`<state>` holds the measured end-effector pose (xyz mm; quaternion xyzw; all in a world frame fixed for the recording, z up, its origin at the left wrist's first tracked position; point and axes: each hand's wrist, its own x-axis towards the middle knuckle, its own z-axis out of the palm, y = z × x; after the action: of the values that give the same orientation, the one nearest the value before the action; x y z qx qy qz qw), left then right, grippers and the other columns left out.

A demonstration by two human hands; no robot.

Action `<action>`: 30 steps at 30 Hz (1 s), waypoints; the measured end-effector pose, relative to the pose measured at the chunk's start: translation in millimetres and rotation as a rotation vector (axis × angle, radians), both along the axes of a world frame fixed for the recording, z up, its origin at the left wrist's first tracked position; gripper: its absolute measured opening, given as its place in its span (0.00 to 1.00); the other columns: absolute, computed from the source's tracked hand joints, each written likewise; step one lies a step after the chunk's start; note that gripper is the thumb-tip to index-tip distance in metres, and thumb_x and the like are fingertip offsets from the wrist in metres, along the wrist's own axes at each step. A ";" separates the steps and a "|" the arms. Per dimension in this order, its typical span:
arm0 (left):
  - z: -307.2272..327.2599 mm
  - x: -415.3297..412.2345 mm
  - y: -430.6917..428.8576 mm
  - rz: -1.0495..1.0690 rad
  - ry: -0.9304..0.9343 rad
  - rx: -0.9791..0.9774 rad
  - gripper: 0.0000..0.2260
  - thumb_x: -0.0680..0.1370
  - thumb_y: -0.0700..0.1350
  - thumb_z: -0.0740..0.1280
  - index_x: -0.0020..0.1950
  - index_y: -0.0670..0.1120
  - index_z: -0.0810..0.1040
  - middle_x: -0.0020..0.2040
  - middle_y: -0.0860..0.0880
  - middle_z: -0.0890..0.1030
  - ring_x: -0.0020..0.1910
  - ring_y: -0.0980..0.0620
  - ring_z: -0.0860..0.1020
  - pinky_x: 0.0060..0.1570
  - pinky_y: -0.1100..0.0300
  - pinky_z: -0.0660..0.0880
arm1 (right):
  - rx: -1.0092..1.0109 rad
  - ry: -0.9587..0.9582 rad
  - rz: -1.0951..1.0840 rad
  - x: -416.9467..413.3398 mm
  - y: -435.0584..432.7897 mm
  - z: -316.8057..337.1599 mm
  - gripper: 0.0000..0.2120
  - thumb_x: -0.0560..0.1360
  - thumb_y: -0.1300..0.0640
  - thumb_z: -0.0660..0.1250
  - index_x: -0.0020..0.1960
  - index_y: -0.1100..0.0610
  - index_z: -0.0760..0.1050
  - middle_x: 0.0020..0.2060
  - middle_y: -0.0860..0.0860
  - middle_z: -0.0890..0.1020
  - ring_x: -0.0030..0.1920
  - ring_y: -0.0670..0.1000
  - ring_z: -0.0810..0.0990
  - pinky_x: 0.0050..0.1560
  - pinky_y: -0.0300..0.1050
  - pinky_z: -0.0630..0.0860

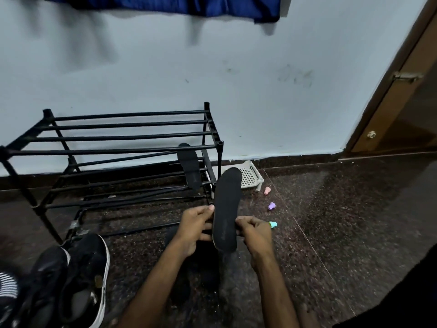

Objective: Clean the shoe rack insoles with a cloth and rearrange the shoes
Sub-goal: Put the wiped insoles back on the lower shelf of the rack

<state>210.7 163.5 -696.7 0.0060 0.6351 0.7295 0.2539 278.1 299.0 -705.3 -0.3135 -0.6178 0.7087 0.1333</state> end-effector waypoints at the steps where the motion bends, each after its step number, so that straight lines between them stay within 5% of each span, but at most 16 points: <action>1: 5.6 -2.4 -8.5 0.007 0.013 0.004 0.10 0.82 0.44 0.64 0.57 0.41 0.81 0.45 0.45 0.86 0.34 0.52 0.84 0.29 0.54 0.80 | 0.003 0.020 0.023 -3.9 -5.4 4.4 0.05 0.77 0.67 0.66 0.45 0.67 0.80 0.33 0.58 0.82 0.30 0.49 0.77 0.25 0.34 0.71; 11: -6.5 -62.3 -88.5 0.265 -0.067 -0.102 0.06 0.81 0.40 0.65 0.50 0.40 0.81 0.44 0.42 0.86 0.36 0.47 0.85 0.29 0.54 0.81 | 0.006 0.037 0.301 -68.0 -57.1 -7.9 0.07 0.79 0.61 0.66 0.49 0.62 0.82 0.35 0.52 0.84 0.30 0.45 0.78 0.30 0.37 0.74; 14: -17.0 -110.9 -99.4 0.350 -0.076 -0.136 0.06 0.82 0.39 0.64 0.47 0.40 0.80 0.37 0.45 0.85 0.31 0.49 0.84 0.28 0.54 0.81 | 0.236 0.009 0.235 -108.3 -55.5 -20.8 0.06 0.77 0.58 0.69 0.49 0.59 0.83 0.37 0.49 0.86 0.37 0.48 0.82 0.40 0.44 0.80; 17: -24.3 -166.8 -102.0 0.364 -0.068 -0.187 0.06 0.81 0.39 0.64 0.46 0.42 0.78 0.43 0.42 0.83 0.35 0.46 0.83 0.31 0.52 0.82 | 0.471 0.005 0.184 -156.5 -51.9 -12.6 0.07 0.76 0.56 0.71 0.52 0.56 0.83 0.43 0.49 0.85 0.45 0.48 0.83 0.52 0.40 0.77; 24: -39.9 -250.6 -90.1 0.400 0.015 -0.303 0.07 0.81 0.37 0.64 0.43 0.42 0.77 0.39 0.42 0.80 0.24 0.53 0.79 0.22 0.59 0.78 | 0.695 -0.078 0.170 -258.4 -35.4 -9.1 0.14 0.77 0.55 0.68 0.61 0.58 0.79 0.55 0.55 0.84 0.58 0.55 0.80 0.56 0.41 0.72; 30: -54.3 -269.0 -80.3 0.407 0.023 -0.313 0.10 0.80 0.36 0.65 0.39 0.44 0.76 0.28 0.46 0.78 0.17 0.57 0.72 0.18 0.64 0.73 | 0.728 -0.229 0.116 -286.3 -27.1 -27.5 0.17 0.76 0.54 0.69 0.63 0.58 0.76 0.57 0.57 0.81 0.60 0.58 0.79 0.57 0.44 0.73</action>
<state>-58.3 83.2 -751.1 -0.1531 0.7311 0.6584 0.0927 -8.2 271.9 -732.8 -0.2875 -0.8566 0.4097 0.1257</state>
